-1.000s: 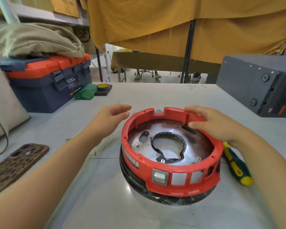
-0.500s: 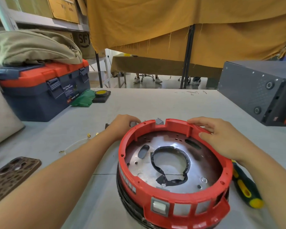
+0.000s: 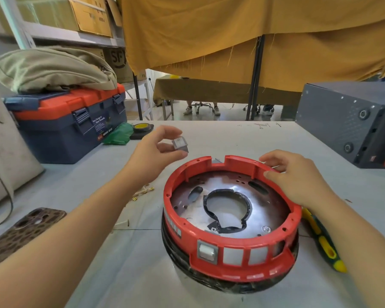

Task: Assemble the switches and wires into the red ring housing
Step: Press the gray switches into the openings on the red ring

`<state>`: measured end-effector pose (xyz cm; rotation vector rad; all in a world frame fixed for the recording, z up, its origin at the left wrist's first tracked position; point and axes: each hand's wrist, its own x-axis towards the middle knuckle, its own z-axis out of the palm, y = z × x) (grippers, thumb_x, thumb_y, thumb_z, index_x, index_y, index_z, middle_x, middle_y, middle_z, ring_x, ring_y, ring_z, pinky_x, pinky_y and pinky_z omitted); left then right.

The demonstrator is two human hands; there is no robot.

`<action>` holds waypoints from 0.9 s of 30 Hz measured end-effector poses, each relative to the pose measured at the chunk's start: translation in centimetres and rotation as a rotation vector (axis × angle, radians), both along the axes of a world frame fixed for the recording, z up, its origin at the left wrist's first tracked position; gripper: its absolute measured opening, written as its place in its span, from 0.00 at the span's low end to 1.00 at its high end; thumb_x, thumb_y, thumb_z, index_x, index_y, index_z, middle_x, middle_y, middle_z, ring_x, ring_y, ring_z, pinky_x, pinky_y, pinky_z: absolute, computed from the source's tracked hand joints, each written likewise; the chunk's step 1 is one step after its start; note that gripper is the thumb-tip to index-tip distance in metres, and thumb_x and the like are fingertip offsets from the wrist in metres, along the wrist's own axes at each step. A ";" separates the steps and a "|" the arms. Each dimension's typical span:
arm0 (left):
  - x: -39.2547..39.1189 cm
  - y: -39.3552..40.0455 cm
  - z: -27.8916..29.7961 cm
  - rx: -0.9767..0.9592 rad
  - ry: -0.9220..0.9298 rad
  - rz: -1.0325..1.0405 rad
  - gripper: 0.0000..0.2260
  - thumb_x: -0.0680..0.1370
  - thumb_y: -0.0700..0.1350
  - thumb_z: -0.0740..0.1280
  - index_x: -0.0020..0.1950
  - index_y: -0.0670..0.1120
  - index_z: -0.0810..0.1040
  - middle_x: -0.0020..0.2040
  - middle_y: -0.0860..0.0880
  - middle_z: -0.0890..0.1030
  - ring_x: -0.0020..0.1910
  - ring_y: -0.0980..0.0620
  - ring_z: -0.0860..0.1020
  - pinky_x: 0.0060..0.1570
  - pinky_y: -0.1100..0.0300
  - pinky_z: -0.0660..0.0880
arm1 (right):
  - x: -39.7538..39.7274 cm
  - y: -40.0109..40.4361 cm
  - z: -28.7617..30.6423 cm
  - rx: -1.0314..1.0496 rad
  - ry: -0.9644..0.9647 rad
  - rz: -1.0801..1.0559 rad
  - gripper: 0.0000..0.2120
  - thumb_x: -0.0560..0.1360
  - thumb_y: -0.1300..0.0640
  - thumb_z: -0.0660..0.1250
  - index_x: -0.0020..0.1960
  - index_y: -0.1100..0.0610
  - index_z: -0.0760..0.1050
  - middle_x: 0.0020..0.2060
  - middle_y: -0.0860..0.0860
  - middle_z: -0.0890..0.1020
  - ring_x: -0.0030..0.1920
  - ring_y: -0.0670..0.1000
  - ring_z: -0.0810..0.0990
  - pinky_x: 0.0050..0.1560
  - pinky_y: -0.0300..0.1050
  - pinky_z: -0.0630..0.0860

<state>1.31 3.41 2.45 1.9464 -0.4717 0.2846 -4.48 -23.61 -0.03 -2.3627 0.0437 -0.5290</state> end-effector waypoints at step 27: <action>-13.7 -2.0 0.3 0.178 -0.084 -0.247 0.19 0.70 0.41 0.73 0.57 0.58 0.76 0.51 0.56 0.81 0.49 0.58 0.80 0.49 0.67 0.78 | -10.3 6.3 2.7 0.304 -0.013 0.475 0.07 0.70 0.53 0.72 0.49 0.47 0.79 0.43 0.45 0.85 0.44 0.43 0.83 0.45 0.36 0.80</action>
